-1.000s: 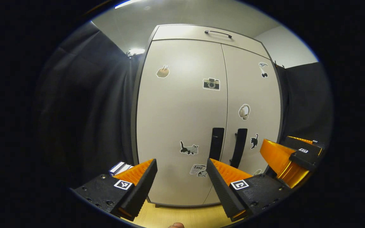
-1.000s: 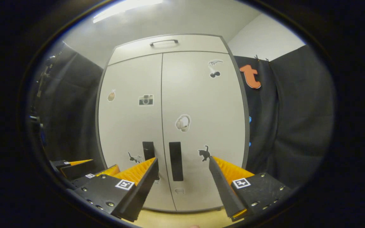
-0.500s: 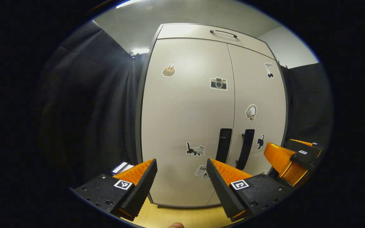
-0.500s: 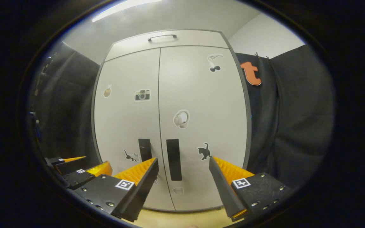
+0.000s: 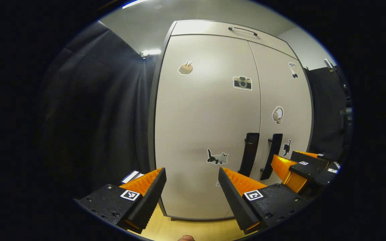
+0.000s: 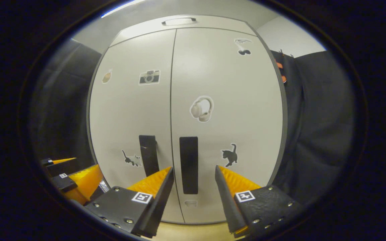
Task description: Open the right door of the double-door shoe cabinet with the right hand, and open the left door with the left hand.
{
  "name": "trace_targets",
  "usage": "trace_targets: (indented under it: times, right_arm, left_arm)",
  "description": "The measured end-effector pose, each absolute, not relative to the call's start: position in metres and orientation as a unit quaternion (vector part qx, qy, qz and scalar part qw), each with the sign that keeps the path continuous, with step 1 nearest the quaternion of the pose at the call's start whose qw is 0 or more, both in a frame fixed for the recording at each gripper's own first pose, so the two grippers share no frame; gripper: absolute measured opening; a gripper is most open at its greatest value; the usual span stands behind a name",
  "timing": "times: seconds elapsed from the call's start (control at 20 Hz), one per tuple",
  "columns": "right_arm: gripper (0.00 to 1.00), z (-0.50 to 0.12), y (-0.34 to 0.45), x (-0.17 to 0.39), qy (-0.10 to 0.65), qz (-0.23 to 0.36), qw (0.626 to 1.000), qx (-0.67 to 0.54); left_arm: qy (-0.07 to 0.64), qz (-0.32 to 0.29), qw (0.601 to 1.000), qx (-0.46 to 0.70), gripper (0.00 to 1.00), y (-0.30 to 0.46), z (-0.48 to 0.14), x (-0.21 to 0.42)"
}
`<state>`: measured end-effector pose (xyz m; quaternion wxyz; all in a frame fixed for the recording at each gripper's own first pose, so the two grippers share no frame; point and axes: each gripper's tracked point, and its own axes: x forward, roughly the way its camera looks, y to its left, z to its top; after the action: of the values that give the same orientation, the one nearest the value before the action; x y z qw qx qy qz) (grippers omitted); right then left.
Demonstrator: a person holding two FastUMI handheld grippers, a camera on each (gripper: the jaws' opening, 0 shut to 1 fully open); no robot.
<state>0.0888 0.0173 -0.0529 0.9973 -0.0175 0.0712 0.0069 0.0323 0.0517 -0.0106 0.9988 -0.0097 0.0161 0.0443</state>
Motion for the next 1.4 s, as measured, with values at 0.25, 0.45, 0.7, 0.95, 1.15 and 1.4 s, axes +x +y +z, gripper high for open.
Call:
trace_targets:
  times: [0.25,0.45,0.7,0.95,1.15,1.4]
  right_arm:
    - [0.69,-0.067,0.024,0.113,0.085,0.006,0.996,-0.025]
    - [0.53,-0.076,0.022,0.119,0.098,-0.004,0.995,-0.019]
    - [0.32,-0.084,0.024,0.13,0.106,-0.004,0.994,-0.013]
    - [0.18,-0.084,0.024,0.129,0.105,-0.004,0.994,0.0]
    - [0.18,-0.081,0.023,0.125,0.101,0.001,0.995,0.001]
    - [0.18,-0.079,0.019,0.115,0.094,0.001,0.996,0.01]
  left_arm:
    - [0.022,0.051,0.998,-0.009,0.97,0.063,-0.016,0.04]
    - [0.026,0.055,0.998,-0.01,0.97,0.071,-0.02,0.042]
    - [0.032,0.052,0.998,-0.011,0.97,0.072,-0.024,0.044]
    - [0.038,0.044,0.998,-0.01,0.97,0.066,-0.029,0.042]
    - [0.044,0.035,0.998,-0.01,0.97,0.059,-0.032,0.039]
    - [0.044,0.021,0.999,-0.006,0.97,0.047,-0.031,0.033]
